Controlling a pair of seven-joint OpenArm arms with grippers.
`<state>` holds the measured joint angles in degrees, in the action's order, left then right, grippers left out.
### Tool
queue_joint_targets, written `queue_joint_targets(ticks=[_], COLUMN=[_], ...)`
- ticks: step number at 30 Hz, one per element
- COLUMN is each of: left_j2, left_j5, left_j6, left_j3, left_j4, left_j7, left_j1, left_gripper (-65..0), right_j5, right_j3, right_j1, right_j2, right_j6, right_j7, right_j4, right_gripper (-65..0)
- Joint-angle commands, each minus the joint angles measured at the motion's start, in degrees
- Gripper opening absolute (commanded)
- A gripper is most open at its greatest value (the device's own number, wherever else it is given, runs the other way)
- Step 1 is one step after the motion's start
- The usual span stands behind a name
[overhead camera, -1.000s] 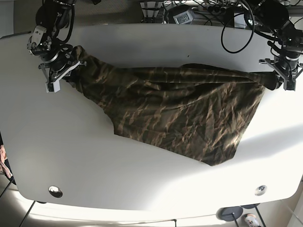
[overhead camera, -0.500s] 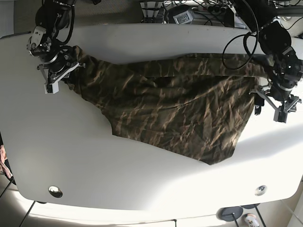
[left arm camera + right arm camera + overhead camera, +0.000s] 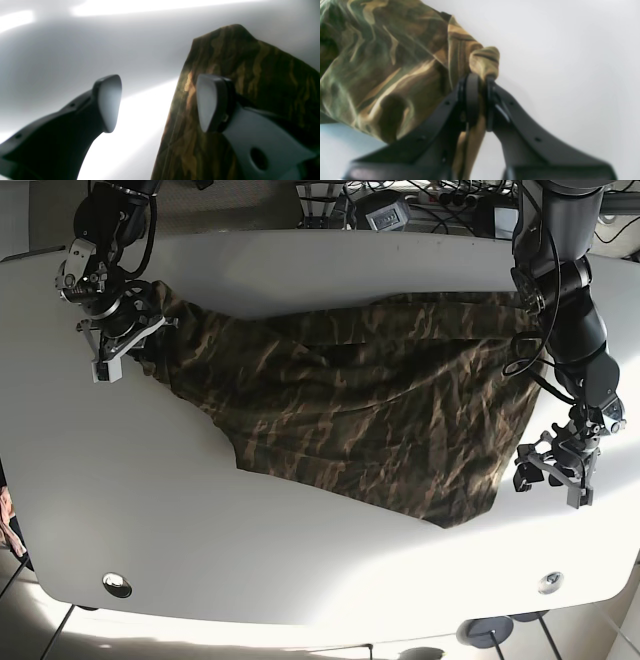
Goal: Fold the T-shirt properly
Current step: 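Slide the left gripper along the shirt edge away from the right gripper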
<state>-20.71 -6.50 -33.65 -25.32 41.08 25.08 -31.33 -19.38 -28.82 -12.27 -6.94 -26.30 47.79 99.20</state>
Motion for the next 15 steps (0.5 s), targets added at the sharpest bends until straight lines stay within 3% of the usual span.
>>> queue_joint_targets(ticks=[1, 7, 15], left_j2=[-1.05, -0.7, 4.67], left_j5=[-0.75, -1.1, -0.84], left_j6=[-0.07, -0.07, 0.46], left_j3=[0.13, 7.08, 7.69], left_j4=[-4.73, -15.89, -21.7], left_j7=[-4.38, -9.83, -8.69], left_j1=[-3.61, -6.07, -6.16], left_gripper=[-22.2, -22.2, -22.2], right_j5=[-0.62, -0.62, -0.62], right_j3=[-0.24, -0.24, -1.73], right_j1=[0.45, 0.45, 0.54], right_j2=[-0.58, -0.49, -0.31], right_j6=[0.06, 0.06, 0.06], right_j7=[-1.24, -1.24, -1.24], right_j4=[0.89, 0.89, 0.98], right_gripper=[-62.8, -62.8, -62.8])
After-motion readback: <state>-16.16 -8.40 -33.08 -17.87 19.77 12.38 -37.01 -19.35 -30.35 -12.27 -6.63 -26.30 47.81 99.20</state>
